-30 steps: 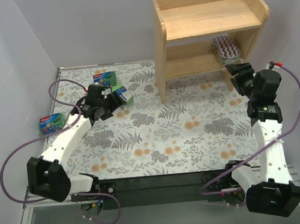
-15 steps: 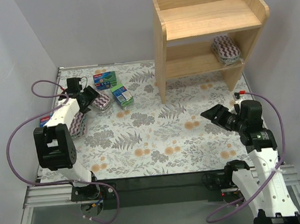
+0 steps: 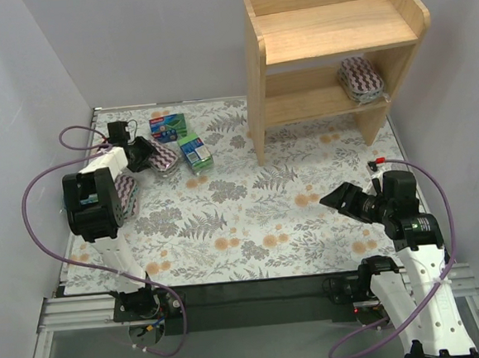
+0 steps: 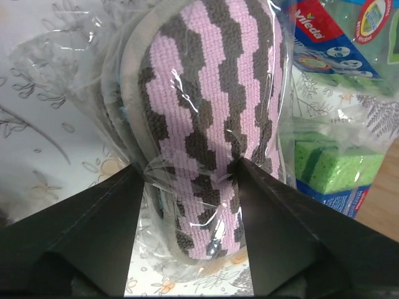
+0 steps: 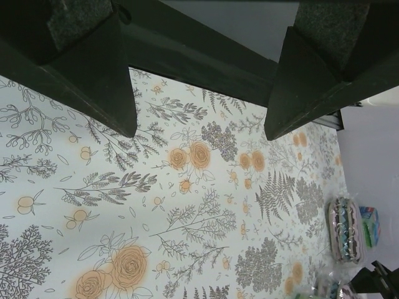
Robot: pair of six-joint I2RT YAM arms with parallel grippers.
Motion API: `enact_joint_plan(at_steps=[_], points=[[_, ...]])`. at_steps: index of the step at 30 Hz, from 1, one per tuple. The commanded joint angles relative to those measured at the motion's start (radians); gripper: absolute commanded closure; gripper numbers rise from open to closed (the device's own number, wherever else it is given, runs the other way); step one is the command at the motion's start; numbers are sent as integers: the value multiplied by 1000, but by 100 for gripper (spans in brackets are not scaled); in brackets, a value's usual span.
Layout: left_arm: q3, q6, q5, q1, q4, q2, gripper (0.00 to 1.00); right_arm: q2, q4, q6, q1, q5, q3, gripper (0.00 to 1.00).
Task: Place and organize the cleaning sponges onto the shelf
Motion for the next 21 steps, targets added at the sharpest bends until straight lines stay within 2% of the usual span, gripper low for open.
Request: enact_joint_plan(at_steps=[1,2,3,6,12,16,20,21], points=[[-7,45,59,-4,21,28,48,-23,-44,-33,3,-1,-15,24],[-14,47,65,-3,21,31,58,-26,-45,-32,3,-4,-23,24],[-33,48,77,-6,23,32,63,-32,-47,-32,5,-2,-26,24],[-101,41,100,-13,47,-8,72,-34,-54,-38,5,-2,-32,24],[-250,4,113,-58,58,-200,77,3,-51,-81,3,-19,-51,24],[-415,-54,113,-83,51,-356,80,40,-45,-113,3,-31,-54,24],[-566,-151,88,-130,3,-569,88,52,-8,-105,17,-53,-74,24],[-596,-178,91,-153,-5,-662,90,61,10,-99,19,-60,-84,24]])
